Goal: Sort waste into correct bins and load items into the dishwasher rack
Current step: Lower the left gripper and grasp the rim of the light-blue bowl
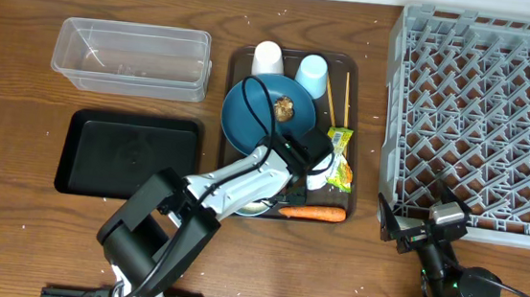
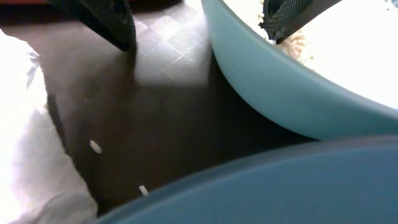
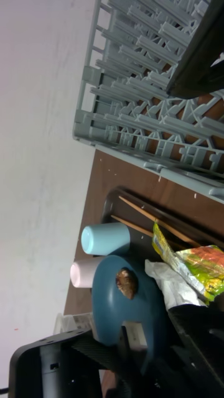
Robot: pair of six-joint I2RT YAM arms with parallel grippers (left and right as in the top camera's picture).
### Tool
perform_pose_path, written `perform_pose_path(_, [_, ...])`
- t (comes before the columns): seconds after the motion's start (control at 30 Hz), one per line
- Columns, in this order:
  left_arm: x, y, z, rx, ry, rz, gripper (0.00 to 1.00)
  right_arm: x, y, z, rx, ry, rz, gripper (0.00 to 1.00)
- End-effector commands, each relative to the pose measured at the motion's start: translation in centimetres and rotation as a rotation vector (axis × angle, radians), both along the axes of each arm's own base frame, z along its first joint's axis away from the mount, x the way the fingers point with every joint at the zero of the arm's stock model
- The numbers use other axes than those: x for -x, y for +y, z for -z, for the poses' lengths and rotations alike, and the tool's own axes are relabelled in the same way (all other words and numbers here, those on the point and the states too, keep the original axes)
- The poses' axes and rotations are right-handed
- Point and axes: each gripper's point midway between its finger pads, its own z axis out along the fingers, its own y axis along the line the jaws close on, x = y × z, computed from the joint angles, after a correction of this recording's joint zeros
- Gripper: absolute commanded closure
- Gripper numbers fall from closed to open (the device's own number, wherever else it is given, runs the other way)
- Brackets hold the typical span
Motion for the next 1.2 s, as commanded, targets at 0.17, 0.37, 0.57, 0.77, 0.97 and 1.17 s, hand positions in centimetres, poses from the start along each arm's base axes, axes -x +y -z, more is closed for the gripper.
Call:
perform_pose_path(0.17, [0.2, 0.5, 1.0, -0.024, 0.018, -0.012, 0.52, -0.1, -0.6, 0.2, 0.012, 0.001, 0.026, 0.01])
perform_pose_path(0.37, [0.2, 0.5, 1.0, -0.027, 0.018, -0.011, 0.68, -0.1, -0.6, 0.2, 0.012, 0.001, 0.026, 0.01])
perform_pose_path(0.57, [0.4, 0.7, 0.8, -0.031, 0.021, -0.008, 0.90, -0.1, -0.6, 0.2, 0.012, 0.001, 0.026, 0.01])
perform_pose_path(0.77, [0.4, 0.7, 0.2, -0.025, 0.016, -0.008, 0.94, -0.1, -0.6, 0.2, 0.012, 0.001, 0.026, 0.01])
perform_pose_path(0.97, [0.6, 0.8, -1.4, -0.008, 0.005, -0.009, 0.94, -0.1, -0.6, 0.2, 0.012, 0.001, 0.026, 0.01])
perform_pose_path(1.17, [0.6, 0.8, -4.0, 0.031, -0.036, -0.009, 0.94, -0.1, -0.6, 0.2, 0.012, 0.001, 0.026, 0.01])
